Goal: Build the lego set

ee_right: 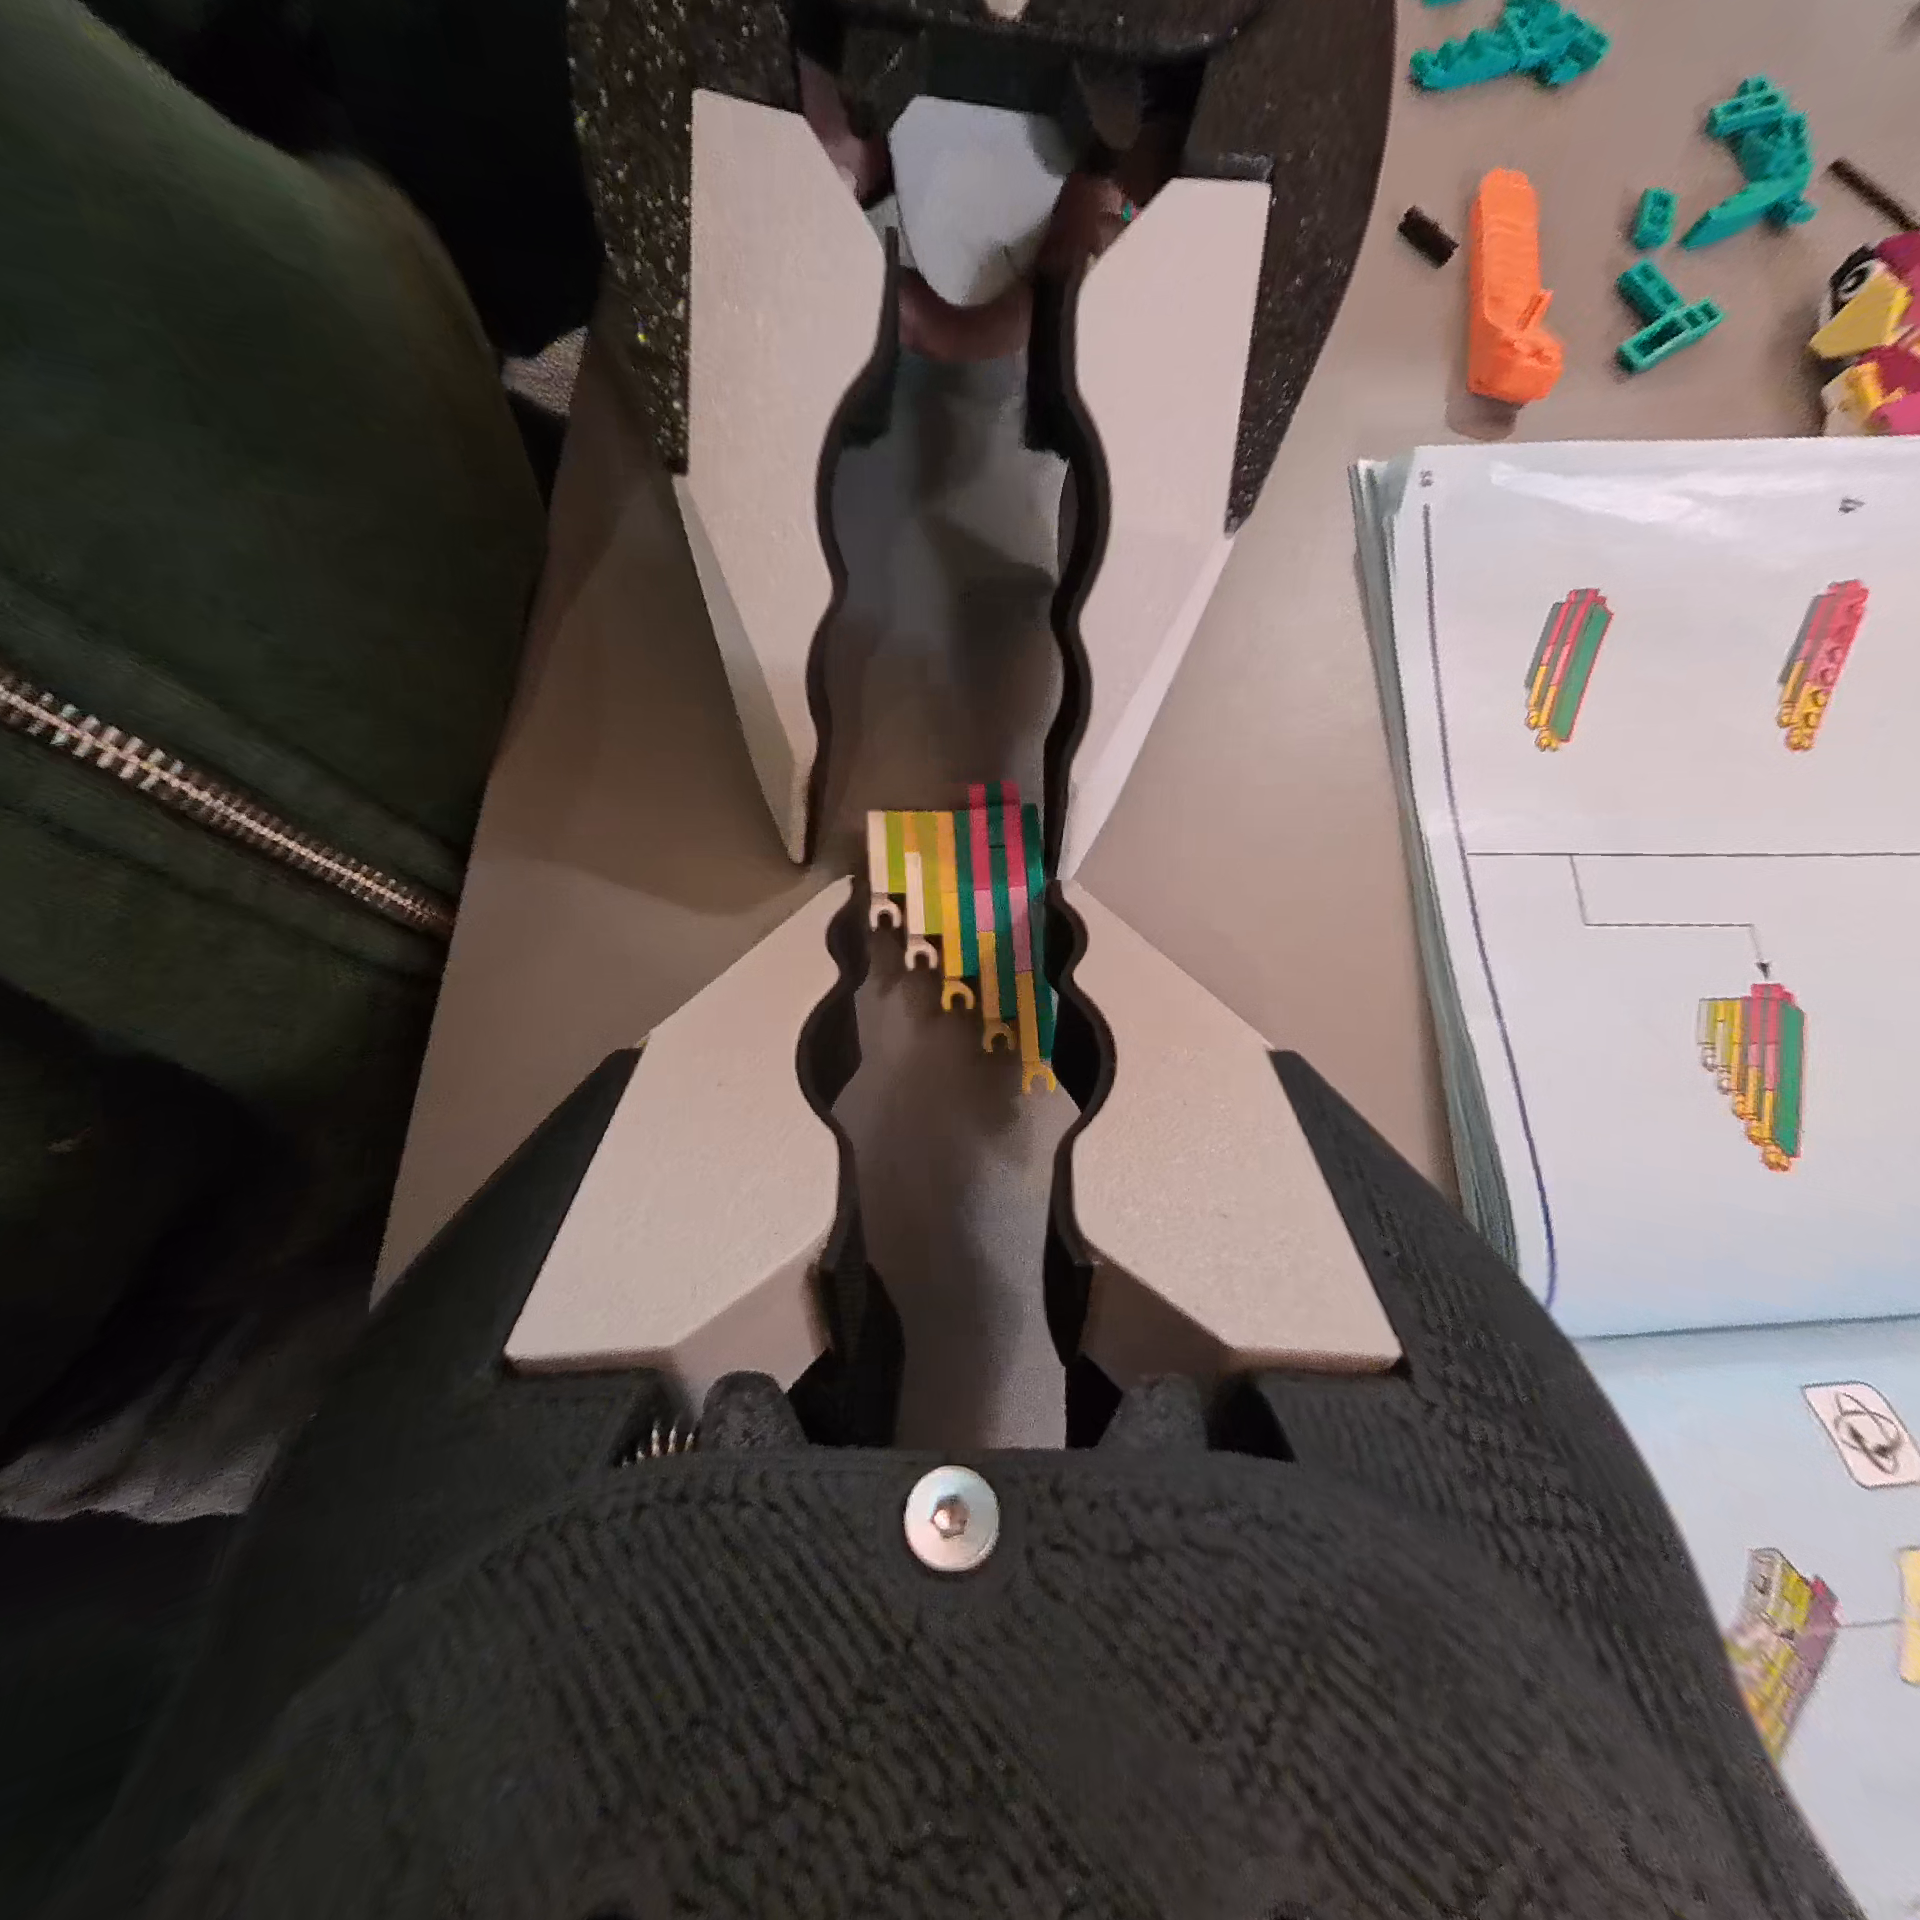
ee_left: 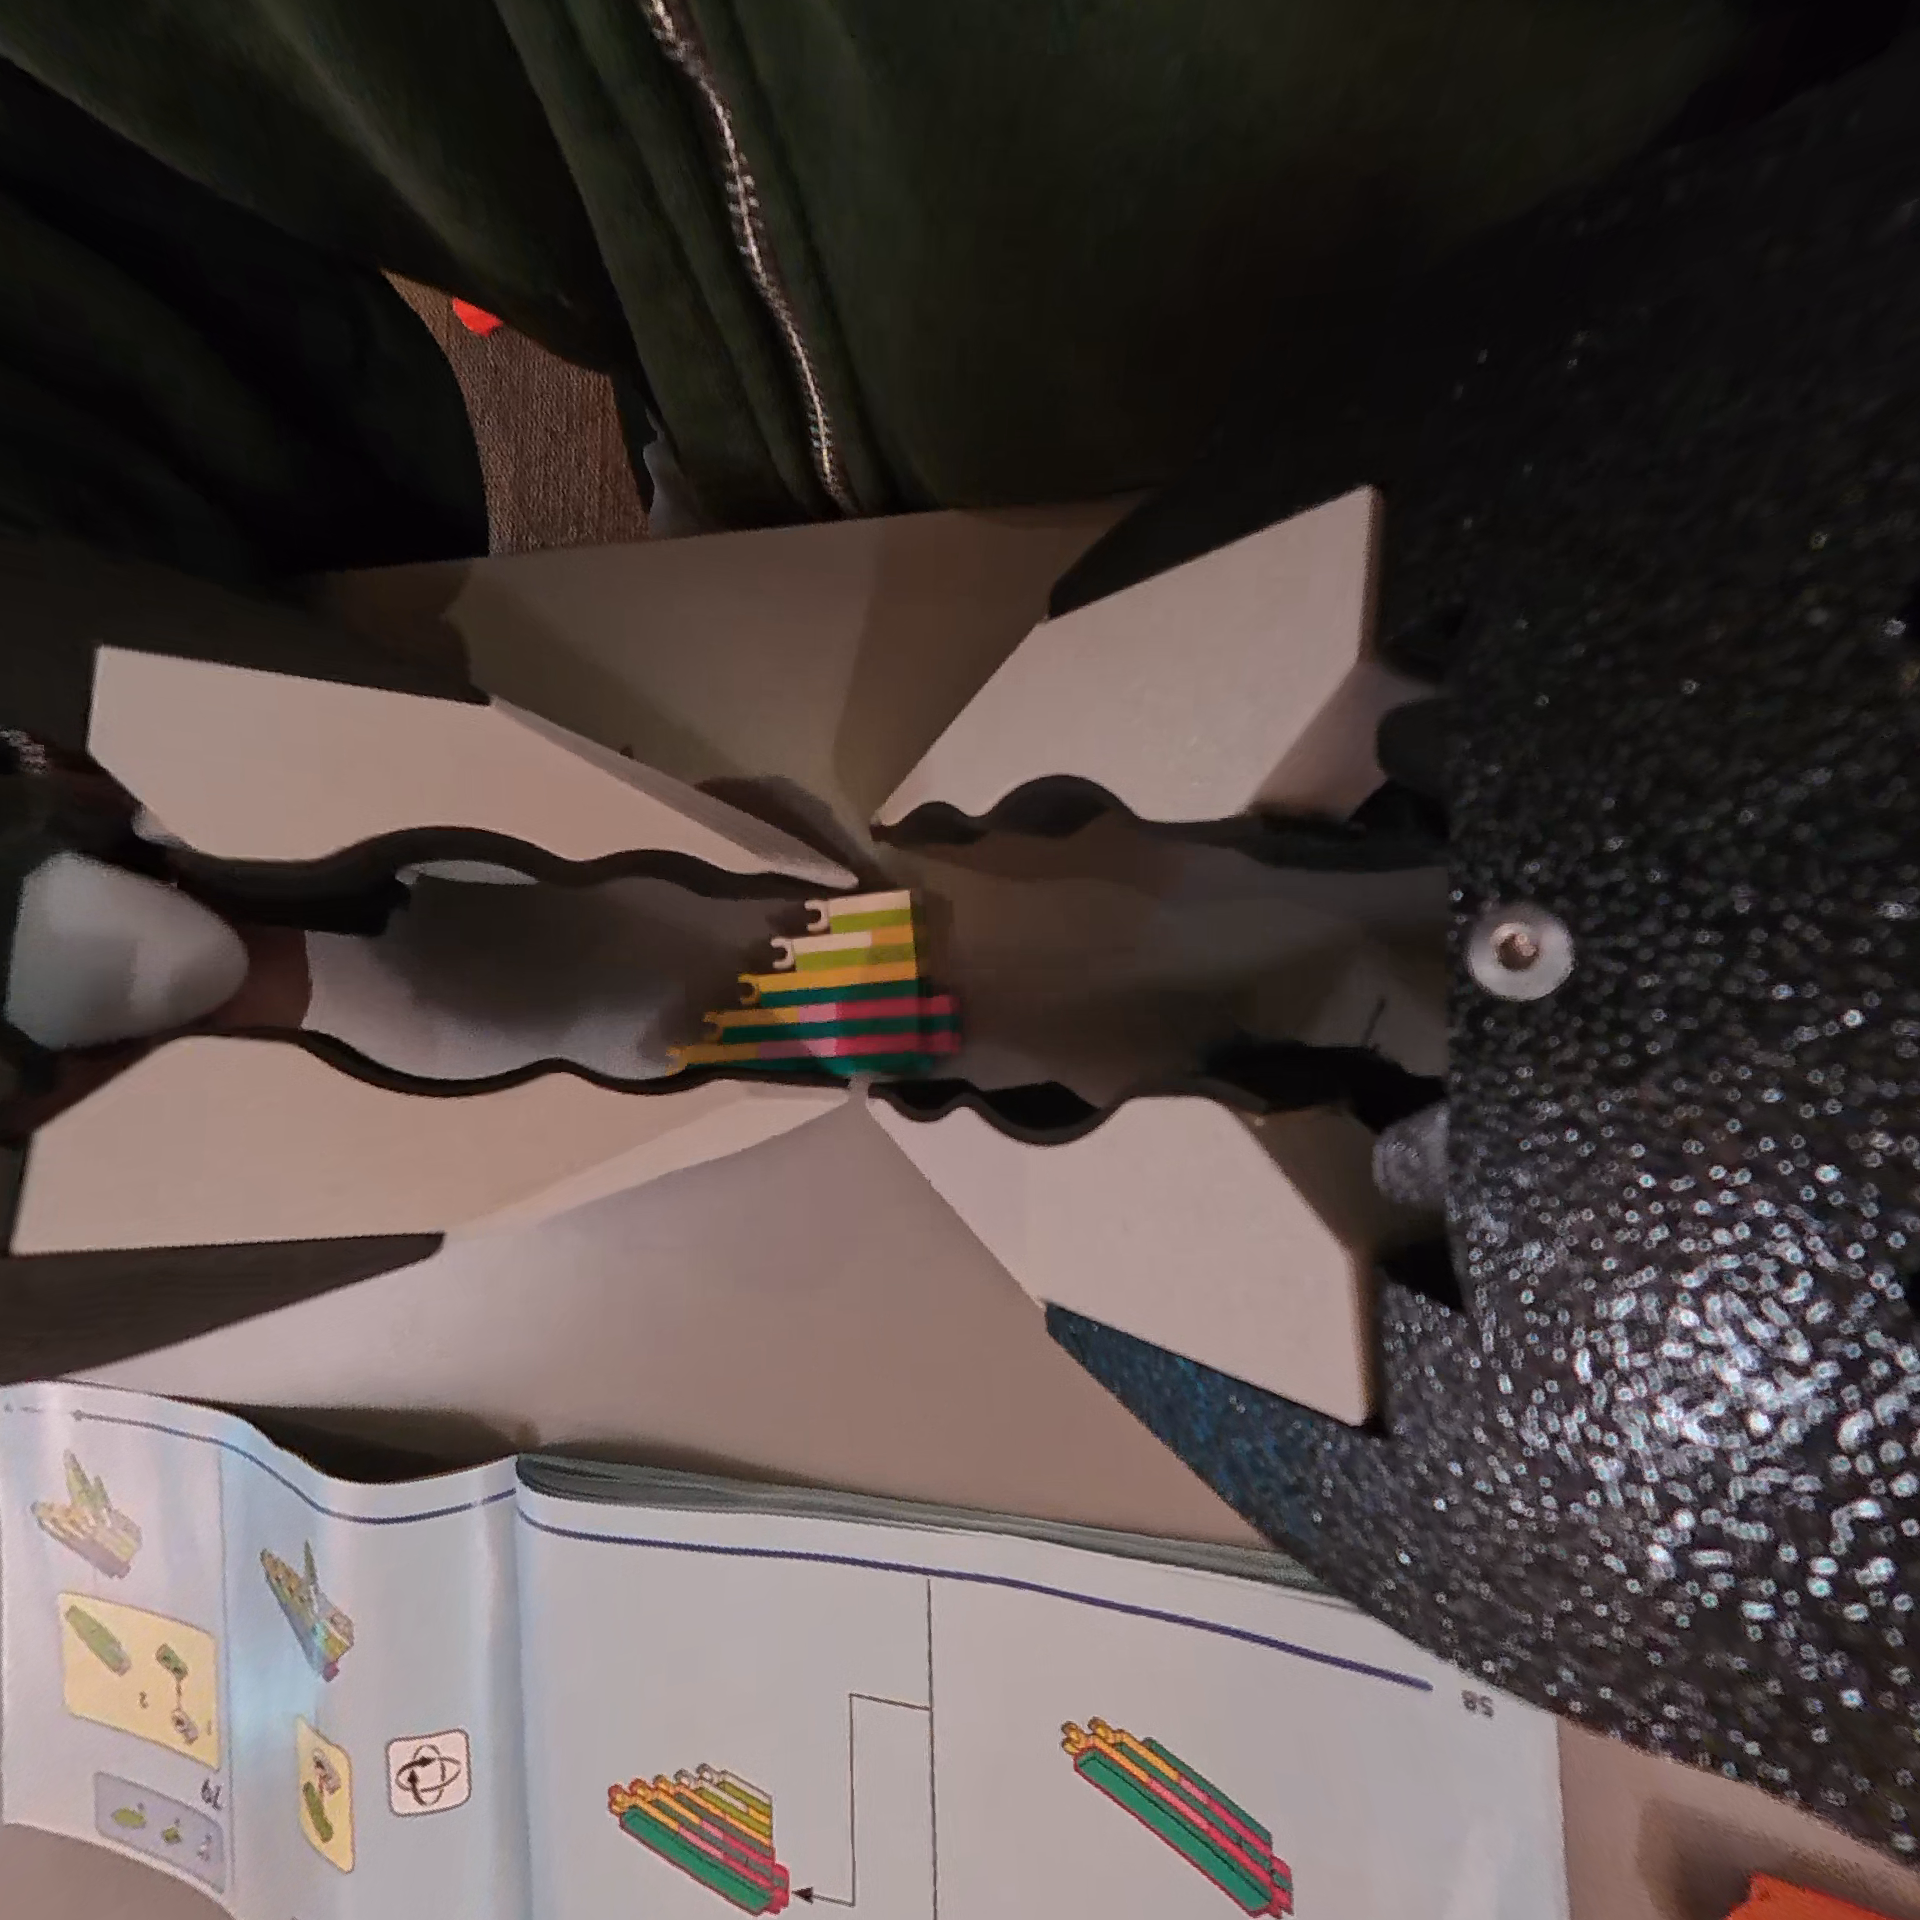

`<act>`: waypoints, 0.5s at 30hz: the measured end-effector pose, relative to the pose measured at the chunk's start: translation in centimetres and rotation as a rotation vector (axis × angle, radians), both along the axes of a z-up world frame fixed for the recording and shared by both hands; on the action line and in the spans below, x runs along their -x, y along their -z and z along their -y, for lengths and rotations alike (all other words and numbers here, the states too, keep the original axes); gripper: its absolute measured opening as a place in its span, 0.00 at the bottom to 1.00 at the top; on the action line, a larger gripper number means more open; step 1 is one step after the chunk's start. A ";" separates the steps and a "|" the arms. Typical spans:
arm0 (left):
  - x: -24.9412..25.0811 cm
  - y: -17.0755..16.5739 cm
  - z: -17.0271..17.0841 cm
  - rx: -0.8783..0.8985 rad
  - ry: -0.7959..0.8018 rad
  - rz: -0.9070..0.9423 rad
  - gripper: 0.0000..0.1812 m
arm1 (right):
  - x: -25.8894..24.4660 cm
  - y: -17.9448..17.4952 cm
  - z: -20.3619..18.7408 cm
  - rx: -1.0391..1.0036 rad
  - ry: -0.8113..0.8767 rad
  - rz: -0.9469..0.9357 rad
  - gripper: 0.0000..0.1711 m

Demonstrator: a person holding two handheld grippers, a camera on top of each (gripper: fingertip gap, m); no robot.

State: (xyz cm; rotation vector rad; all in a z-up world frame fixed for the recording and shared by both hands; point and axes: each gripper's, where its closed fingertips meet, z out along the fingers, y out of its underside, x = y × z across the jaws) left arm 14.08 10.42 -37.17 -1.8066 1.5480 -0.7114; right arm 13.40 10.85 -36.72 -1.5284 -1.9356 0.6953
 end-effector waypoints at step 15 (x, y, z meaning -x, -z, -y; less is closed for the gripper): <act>-0.1 0.0 -0.5 0.011 -0.009 -0.001 0.23 | -0.7 0.4 -0.5 0.107 0.052 0.026 0.27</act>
